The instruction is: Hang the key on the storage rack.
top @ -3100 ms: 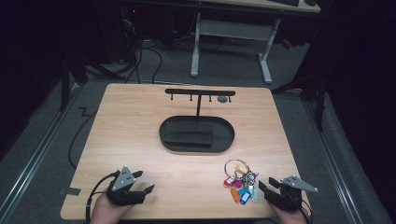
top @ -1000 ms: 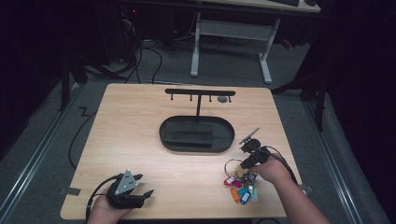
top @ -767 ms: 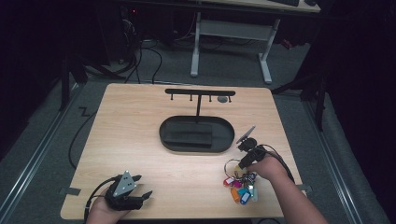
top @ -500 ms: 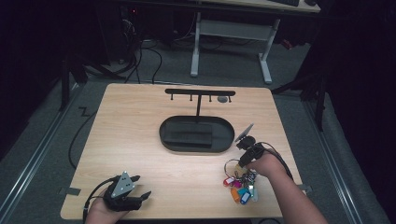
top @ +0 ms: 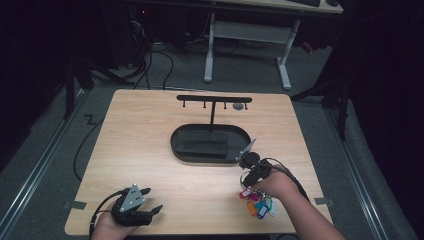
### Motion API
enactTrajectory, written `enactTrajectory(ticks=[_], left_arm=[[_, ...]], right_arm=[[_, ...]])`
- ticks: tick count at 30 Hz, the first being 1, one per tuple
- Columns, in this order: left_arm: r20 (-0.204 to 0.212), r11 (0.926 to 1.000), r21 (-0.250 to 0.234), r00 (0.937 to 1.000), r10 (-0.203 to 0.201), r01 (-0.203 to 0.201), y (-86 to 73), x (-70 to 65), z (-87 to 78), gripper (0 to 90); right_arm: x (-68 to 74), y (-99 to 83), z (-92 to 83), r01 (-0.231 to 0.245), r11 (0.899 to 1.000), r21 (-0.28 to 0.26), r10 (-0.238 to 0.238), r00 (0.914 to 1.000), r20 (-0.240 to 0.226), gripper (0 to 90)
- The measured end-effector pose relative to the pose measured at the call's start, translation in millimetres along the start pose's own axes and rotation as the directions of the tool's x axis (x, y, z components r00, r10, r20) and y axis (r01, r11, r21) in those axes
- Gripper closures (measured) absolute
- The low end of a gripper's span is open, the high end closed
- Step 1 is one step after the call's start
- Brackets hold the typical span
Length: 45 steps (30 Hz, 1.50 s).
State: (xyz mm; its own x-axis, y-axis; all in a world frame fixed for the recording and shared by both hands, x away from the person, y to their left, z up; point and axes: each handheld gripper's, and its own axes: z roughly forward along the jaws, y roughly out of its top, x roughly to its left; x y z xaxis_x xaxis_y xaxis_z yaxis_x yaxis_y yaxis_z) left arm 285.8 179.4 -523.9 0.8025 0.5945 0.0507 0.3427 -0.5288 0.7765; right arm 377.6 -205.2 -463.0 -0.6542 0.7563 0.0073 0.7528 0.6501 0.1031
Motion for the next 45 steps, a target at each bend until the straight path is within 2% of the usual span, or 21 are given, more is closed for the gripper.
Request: enactTrajectory(ticks=[4,7,9,10,12,13,15,18,21,23,24,27,31,34,35,37,43,45], left_arm=[[0.002,1.0,0.001,1.0,-0.003,0.003,-0.5,0.9,1.4,30.6],[0.003,1.0,0.004,1.0,0.004,-0.004,-0.2,0.6,1.8,30.7],[0.003,0.9999,0.007,1.0,0.008,-0.008,-0.2,0.4,1.8,30.7],[0.003,0.9999,0.009,0.9999,0.01,-0.01,-0.2,0.3,1.7,30.7],[0.002,0.9999,0.008,0.9999,0.012,-0.012,-0.3,-0.1,1.5,30.7],[0.001,0.9999,0.008,0.9999,0.013,-0.013,-0.3,-0.2,1.2,30.7],[0.001,0.9999,0.005,0.9999,0.012,-0.012,-0.1,-0.1,0.2,30.8],[-0.002,0.9999,0.001,0.9999,0.014,-0.014,-0.3,-0.2,0.1,30.8],[-0.002,0.9999,0.001,0.9999,0.014,-0.014,-0.2,0.1,-0.3,30.8],[-0.003,0.9999,0.0,0.9999,0.017,-0.017,-0.2,0.5,-0.3,30.8],[-0.003,0.9999,0.0,0.9999,0.017,-0.017,-0.2,0.7,-0.3,30.8],[-0.001,0.9998,0.004,0.9999,0.017,-0.017,-0.2,1.0,-0.2,30.8],[-0.002,0.9999,0.004,0.9999,0.014,-0.014,-0.8,0.6,-0.3,30.8],[-0.003,0.9999,0.003,0.9999,0.012,-0.012,-1.5,0.8,-0.2,30.8],[-0.003,0.9999,0.006,0.9999,0.012,-0.012,-1.8,0.6,-0.4,30.8],[-0.001,0.9999,0.008,0.9999,0.012,-0.012,-1.8,0.6,-0.7,30.8],[0.0,0.9998,0.009,0.9999,0.017,-0.017,-2.2,0.0,-0.9,30.9],[0.002,0.9998,0.009,0.9999,0.016,-0.016,-2.2,0.1,-1.1,30.8]], right_arm=[[4.1,2.6,8.7,0.019,0.999,0.034,-0.018,0.9998,-0.011,65.0],[7.5,4.6,16.5,0.0,0.998,0.061,0.0,1.0,-0.003,65.4],[7.8,6.0,20.9,0.011,0.998,0.068,-0.01,0.9999,-0.008,66.5],[4.6,7.4,23.5,0.067,0.997,0.048,-0.066,0.9978,-0.005,69.1],[5.8,8.4,23.5,0.03,0.997,0.068,-0.029,0.9994,-0.016,72.1],[5.0,9.2,23.8,0.045,0.997,0.068,-0.043,0.9988,-0.021,73.6],[5.2,11.3,23.5,0.014,0.996,0.089,-0.01,0.9992,-0.039,75.2],[2.7,11.4,23.7,-0.005,0.995,0.097,0.011,0.9981,-0.06,77.6],[1.5,12.4,24.3,-0.001,0.995,0.097,0.009,0.9966,-0.082,82.7],[4.4,12.6,24.1,0.011,0.995,0.103,-0.003,0.9971,-0.076,86.0],[6.3,12.9,24.4,0.026,0.995,0.099,-0.019,0.9974,-0.069,86.5],[10.9,13.8,23.7,0.034,0.993,0.109,-0.029,0.9982,-0.052,86.9],[14.2,13.8,23.2,0.101,0.989,0.107,-0.099,0.9948,-0.024,87.1],[17.5,13.1,15.0,0.121,0.988,0.099,-0.119,0.9926,-0.021,87.1],[18.3,12.1,5.8,0.138,0.987,0.086,-0.138,0.9904,-0.005,87.2],[18.0,11.3,1.1,0.141,0.987,0.076,-0.141,0.99,-0.002,87.2],[17.1,5.2,-32.4,0.144,0.989,0.045,-0.145,0.989,0.031,87.5],[16.1,3.1,-42.6,0.146,0.988,0.042,-0.149,0.9873,0.056,87.7]])
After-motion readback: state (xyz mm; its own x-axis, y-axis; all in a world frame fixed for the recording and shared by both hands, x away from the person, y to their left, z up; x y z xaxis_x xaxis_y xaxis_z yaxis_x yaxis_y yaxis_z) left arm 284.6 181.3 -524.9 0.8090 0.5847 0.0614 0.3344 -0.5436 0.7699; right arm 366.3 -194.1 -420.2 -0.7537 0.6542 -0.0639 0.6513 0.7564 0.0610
